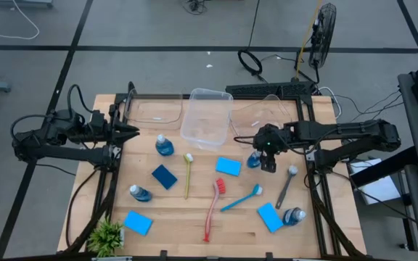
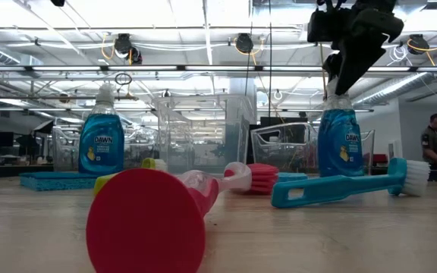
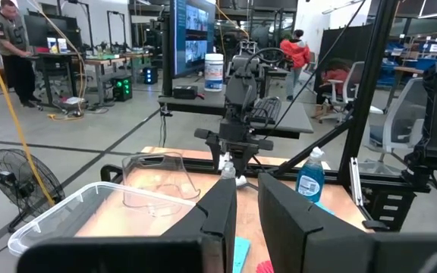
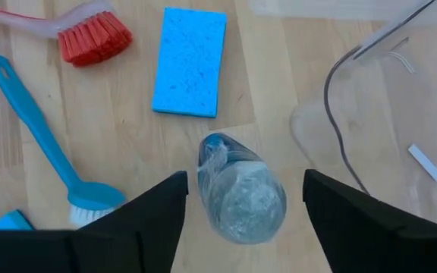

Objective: Pick & Place Kitchen Sink Supplies
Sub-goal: Put the dish soap into the left transparent bin

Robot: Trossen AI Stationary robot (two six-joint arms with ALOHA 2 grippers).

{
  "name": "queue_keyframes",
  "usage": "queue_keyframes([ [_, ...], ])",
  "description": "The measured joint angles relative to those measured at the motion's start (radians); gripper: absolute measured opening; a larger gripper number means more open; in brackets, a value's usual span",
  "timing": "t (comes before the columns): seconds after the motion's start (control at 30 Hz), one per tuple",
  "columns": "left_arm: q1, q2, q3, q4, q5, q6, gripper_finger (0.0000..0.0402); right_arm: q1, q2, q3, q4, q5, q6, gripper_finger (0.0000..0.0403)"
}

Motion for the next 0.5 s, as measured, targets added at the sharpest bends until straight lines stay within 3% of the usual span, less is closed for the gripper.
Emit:
queue_keyframes([
  [0.4, 0.000, 0.000, 0.000, 0.000, 0.000, 0.004, 0.0063, 0.000, 0.000, 0.000, -0.001, 0.000, 0.026, 0.0131],
  [0.5, 0.000, 0.000, 0.000, 0.000, 0.000, 0.003, 0.0063, 0.000, -0.001, 0.000, 0.000, 0.000, 0.026, 0.0121],
])
